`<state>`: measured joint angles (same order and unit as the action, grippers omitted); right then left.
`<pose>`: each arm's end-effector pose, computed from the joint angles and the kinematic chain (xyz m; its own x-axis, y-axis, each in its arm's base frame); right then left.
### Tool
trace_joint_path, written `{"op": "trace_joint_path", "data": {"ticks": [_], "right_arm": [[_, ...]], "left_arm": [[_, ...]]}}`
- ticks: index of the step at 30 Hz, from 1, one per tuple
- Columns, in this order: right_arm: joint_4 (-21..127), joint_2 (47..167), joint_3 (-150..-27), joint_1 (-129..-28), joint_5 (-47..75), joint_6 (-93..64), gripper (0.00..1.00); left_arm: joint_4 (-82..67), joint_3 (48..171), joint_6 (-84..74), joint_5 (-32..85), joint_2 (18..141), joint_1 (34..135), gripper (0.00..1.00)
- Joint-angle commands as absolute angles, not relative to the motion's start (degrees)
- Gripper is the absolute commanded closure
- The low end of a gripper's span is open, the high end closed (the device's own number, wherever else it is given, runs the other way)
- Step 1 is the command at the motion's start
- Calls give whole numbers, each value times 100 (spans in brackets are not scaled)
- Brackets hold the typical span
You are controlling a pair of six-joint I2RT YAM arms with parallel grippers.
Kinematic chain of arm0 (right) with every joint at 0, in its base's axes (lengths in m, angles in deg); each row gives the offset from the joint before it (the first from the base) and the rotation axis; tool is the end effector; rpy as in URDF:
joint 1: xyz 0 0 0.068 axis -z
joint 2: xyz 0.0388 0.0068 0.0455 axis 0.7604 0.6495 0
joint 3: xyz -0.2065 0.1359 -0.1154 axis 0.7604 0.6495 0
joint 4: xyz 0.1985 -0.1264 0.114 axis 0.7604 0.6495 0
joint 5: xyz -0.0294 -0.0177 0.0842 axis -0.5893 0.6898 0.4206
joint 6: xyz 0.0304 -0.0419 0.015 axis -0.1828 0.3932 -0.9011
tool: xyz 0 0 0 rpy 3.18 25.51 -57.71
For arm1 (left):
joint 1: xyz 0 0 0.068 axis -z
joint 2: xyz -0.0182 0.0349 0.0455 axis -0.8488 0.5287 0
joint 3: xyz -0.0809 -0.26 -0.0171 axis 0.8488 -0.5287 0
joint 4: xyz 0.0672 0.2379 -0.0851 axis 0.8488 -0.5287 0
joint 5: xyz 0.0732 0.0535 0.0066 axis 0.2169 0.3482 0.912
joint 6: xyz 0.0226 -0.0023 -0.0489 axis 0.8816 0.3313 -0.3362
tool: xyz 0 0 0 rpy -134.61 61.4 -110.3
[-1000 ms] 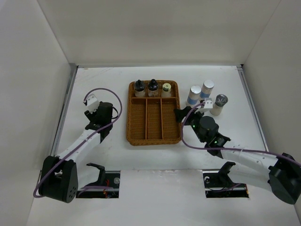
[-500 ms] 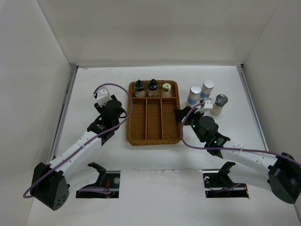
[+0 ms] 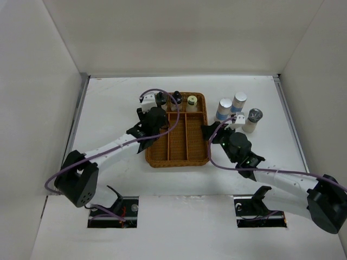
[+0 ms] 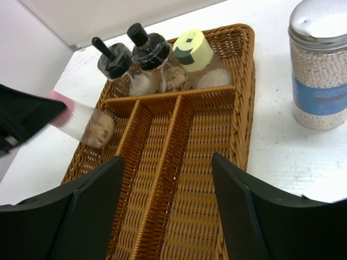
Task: Organize the condiment bottles
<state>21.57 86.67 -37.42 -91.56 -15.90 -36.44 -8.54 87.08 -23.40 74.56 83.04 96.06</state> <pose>0.1802 0.1445 0.2372 -0.2266 0.3981 -0.8889 -0.2573 0.8558 0.4488 0.2528 -0.1685 0.2561 -0.3444 -0.2223 -0.9121 -0.1612 0.9711 -0.1758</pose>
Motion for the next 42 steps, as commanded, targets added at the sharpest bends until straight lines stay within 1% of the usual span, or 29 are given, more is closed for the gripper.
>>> {"op": "trace_joint_path", "data": {"ticks": [1,5,8,11,14,17,19,22,24,25,26,27,29,31,33,35,36,39,41,42], "right_arm": [[1890,8542,-3761,-9067,-1432,-3761,28],[1881,8498,-3717,-8979,-1423,-3787,27],[1890,8533,-3717,-8926,-1380,-3796,27],[1890,8525,-3717,-8926,-1370,-3788,27],[1890,8542,-3708,-8848,-1353,-3787,27],[1898,8498,-3699,-8847,-1344,-3753,27],[1951,8419,-3699,-8839,-1362,-3717,27],[1977,8367,-3699,-8821,-1344,-3682,29],[2065,8270,-3743,-8856,-1344,-3568,36],[2074,8235,-3778,-8856,-1344,-3533,45],[2100,8200,-3813,-8882,-1344,-3506,57],[2153,8182,-3857,-8882,-1353,-3515,66],[2302,8216,-3997,-8891,-1423,-3576,78],[2574,8287,-4190,-8874,-1563,-3603,81],[3082,8313,-4488,-8812,-1748,-3577,81],[3592,8340,-4814,-8655,-1923,-3515,78],[3804,8383,-4955,-8558,-2003,-3489,74],[4200,8568,-5298,-8216,-2153,-3357,51],[4490,8734,-5544,-8005,-2170,-3260,38],[4578,9057,-5771,-7769,-2136,-3217,30]], "left_arm": [[-372,8992,-2234,7285,8430,9653,70],[-275,9054,-2216,7224,8860,9653,68],[-196,9107,-2216,7144,9142,9697,64],[-108,9124,-2234,7144,9362,9723,54],[-91,9107,-2277,7179,9424,9732,40],[128,8861,-2286,7293,9275,9767,29],[226,8703,-2295,7434,9065,9785,24],[375,8343,-2348,7714,8512,9942,21],[611,8001,-2313,7934,8082,10092,21],[700,7860,-2295,7979,7862,10153,21],[727,7737,-2278,7971,7651,10197,22],[701,7649,-2243,7936,7440,10241,23],[648,7386,-2199,7822,6966,10364,30],[753,7025,-2234,7699,6465,10531,42],[928,6621,-2286,7488,5999,10663,55],[1174,6208,-2374,7085,5559,10734,62],[1384,5963,-2461,6848,5348,10734,64],[2245,5233,-2699,6180,4925,10664,68],[2668,4959,-2822,5871,4907,10559,69],[2983,4802,-2910,5505,5055,10402,70]]}}
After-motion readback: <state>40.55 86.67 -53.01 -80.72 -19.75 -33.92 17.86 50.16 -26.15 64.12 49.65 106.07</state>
